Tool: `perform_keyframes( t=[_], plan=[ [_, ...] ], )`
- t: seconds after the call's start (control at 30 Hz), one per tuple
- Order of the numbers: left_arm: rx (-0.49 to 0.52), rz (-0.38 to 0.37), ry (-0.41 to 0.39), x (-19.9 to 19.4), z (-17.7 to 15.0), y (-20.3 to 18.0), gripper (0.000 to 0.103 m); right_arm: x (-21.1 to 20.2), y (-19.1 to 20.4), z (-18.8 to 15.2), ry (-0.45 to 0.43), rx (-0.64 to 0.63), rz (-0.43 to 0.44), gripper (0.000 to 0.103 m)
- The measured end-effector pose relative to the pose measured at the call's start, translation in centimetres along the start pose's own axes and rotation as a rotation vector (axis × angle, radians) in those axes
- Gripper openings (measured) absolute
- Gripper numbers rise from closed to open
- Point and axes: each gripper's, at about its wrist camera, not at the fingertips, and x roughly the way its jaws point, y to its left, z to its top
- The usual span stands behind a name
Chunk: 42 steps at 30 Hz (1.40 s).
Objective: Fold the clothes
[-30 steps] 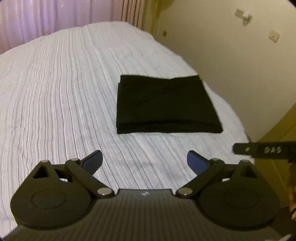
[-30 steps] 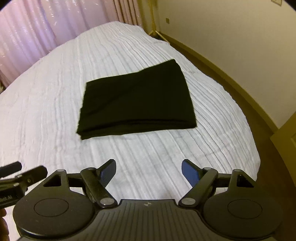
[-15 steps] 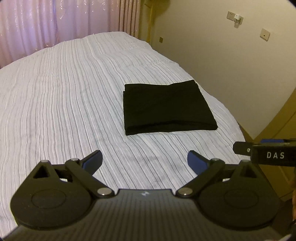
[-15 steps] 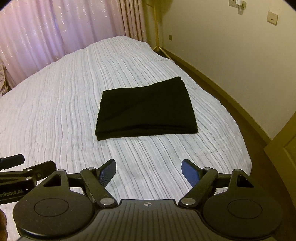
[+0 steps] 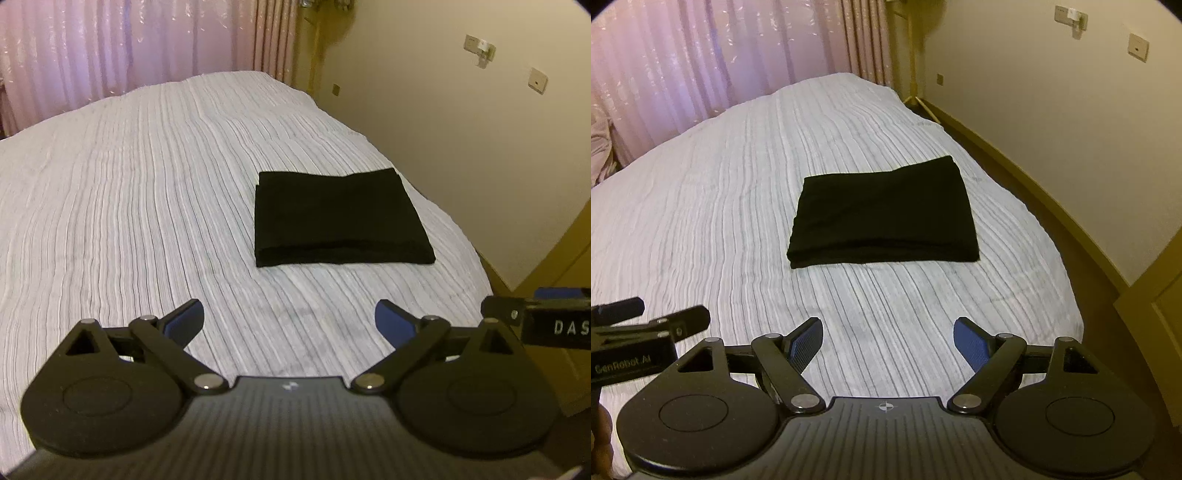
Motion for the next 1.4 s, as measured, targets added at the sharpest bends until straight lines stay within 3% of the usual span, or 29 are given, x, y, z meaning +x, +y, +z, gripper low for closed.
perform_keyframes(
  t=[0.3, 0.53, 1.4],
  plan=[
    [-0.059, 0.054, 0.021, 1.3, 0.9, -2.9, 0.098, 1.3, -3.3, 1.6, 0.023, -0.047, 0.051, 0.081],
    [-0.049, 0.059, 0.029, 2.0, 1.3, -4.5, 0.098, 2.0, -5.3, 2.4, 0.033, -0.044, 0.072, 0.081],
    [-0.02, 0.059, 0.065, 3.9, 1.8, -6.0, 0.101, 2.8, -6.5, 3.8, 0.037, -0.03, 0.082, 0.081]
  ],
)
